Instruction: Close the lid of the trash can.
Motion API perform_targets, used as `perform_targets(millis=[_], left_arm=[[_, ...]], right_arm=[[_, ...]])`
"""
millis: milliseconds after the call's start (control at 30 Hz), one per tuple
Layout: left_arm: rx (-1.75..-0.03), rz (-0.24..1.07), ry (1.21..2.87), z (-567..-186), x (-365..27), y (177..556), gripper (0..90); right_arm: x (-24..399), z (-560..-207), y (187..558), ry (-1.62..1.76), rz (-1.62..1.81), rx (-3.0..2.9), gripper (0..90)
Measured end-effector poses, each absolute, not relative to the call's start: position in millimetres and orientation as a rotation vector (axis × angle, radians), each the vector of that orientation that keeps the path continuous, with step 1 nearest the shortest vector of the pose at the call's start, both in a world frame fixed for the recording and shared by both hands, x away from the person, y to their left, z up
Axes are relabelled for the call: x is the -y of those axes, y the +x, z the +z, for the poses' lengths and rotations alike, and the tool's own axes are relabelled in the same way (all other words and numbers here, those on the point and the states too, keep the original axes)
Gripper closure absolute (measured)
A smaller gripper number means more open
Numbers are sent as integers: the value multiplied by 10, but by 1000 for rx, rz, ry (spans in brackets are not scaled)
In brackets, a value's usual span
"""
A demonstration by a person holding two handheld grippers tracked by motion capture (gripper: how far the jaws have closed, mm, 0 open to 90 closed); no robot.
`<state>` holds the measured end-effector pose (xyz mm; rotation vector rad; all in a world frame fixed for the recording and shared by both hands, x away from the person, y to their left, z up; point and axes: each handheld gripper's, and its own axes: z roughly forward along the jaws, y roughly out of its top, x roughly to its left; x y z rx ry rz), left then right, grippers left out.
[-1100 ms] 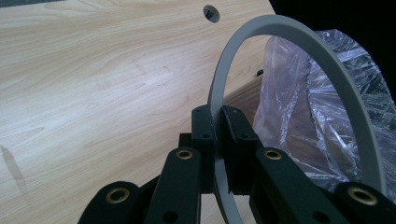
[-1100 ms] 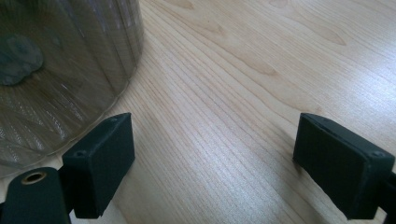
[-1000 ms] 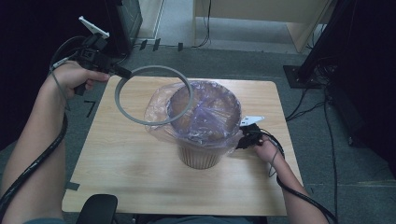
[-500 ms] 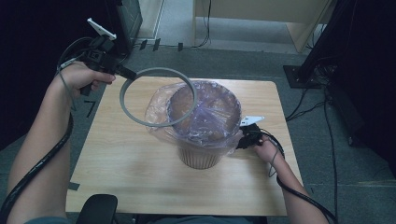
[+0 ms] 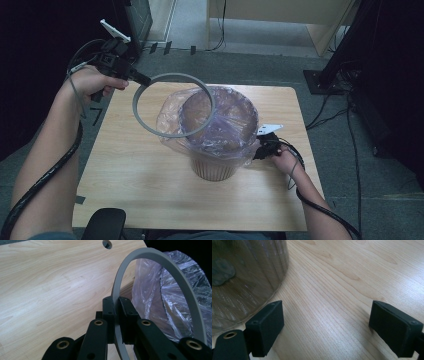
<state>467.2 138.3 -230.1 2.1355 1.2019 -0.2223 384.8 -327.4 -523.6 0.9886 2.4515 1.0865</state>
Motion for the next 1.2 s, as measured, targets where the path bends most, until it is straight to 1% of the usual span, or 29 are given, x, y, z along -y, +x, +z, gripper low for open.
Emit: perform_targets(millis=[567,1200], left_arm=[[-1133,-241,2153,-2335,-1171,4700,841],[-1101,-252,2166,-2341,-1016,4714,841]], right_arm=[[3275,-5235,3849,988,1085,-2453,120],[3276,-5236,3847,987,1088,-2453,119]])
